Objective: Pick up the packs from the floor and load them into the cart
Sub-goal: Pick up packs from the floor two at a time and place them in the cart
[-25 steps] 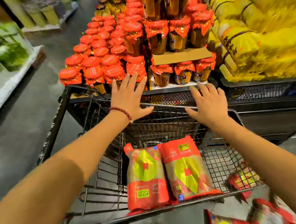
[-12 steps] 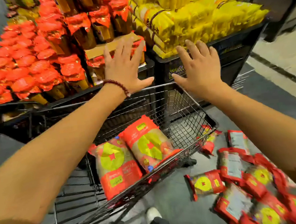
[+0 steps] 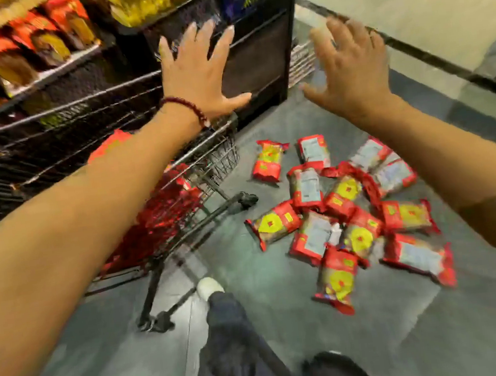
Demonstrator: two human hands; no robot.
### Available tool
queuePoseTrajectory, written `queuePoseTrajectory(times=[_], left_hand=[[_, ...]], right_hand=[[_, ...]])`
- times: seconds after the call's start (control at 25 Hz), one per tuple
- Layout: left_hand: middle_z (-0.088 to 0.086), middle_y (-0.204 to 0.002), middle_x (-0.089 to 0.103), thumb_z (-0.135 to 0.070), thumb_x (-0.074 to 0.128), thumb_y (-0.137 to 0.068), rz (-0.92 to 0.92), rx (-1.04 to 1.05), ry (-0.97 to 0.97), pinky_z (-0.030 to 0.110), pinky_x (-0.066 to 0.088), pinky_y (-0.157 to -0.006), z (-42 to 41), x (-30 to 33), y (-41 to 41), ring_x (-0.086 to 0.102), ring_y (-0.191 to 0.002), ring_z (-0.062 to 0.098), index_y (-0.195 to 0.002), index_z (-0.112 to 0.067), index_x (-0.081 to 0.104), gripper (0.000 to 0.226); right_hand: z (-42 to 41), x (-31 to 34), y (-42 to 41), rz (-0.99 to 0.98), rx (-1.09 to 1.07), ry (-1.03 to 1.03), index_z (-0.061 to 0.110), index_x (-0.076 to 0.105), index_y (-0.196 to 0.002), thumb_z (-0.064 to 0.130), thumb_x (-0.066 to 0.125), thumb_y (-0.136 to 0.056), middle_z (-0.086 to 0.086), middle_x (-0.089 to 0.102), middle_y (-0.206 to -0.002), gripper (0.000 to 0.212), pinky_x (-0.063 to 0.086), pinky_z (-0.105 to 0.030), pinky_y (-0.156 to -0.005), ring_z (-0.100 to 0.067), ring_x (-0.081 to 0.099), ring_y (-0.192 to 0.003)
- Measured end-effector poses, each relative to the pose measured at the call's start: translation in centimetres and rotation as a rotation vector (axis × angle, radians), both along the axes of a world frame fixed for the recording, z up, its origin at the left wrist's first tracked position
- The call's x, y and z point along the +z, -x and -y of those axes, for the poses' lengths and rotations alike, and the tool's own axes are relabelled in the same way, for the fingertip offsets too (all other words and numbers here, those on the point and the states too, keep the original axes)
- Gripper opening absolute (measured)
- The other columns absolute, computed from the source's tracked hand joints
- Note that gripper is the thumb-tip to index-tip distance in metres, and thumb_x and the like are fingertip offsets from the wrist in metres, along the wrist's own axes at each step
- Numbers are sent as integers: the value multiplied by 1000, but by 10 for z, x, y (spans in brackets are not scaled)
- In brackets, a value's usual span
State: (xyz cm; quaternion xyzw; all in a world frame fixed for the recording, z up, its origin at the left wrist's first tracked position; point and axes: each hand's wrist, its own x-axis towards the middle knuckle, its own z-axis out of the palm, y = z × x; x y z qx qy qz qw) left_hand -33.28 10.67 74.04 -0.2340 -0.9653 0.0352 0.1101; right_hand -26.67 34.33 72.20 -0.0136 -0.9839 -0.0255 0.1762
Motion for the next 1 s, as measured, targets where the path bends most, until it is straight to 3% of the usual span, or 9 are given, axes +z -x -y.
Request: queuePoseTrajectory(times=[0.08, 0.44, 1.0], left_hand=[[9, -163, 16, -71, 55, -78, 29, -48, 0, 67, 8, -114, -48, -22, -37, 13, -150, 30, -156, -27, 12, 99], [8, -162, 18, -69, 55, -77, 165, -257, 21, 67, 9, -113, -214, -87, -141, 15, -150, 31, -155, -27, 14, 98], [7, -162, 19, -69, 56, -76, 346, -458, 140, 66, 9, -114, -369, -226, -148, 15, -149, 30, -155, -28, 15, 98]], right_hand=[[-46, -21, -51, 53, -48, 14, 14, 39, -146, 57, 42, -79, -17, 40, -151, 80, 37, -52, -100, -40, 42, -132], [-199, -85, -194, 152, -231, 37, 13, 33, -149, 51, 56, -86, -20, 35, -153, 78, 35, -55, -105, -42, 37, -136], [-315, -227, -246, 293, -471, 161, 10, 39, -145, 49, 61, -85, -21, 42, -149, 75, 41, -52, -96, -42, 43, -129]])
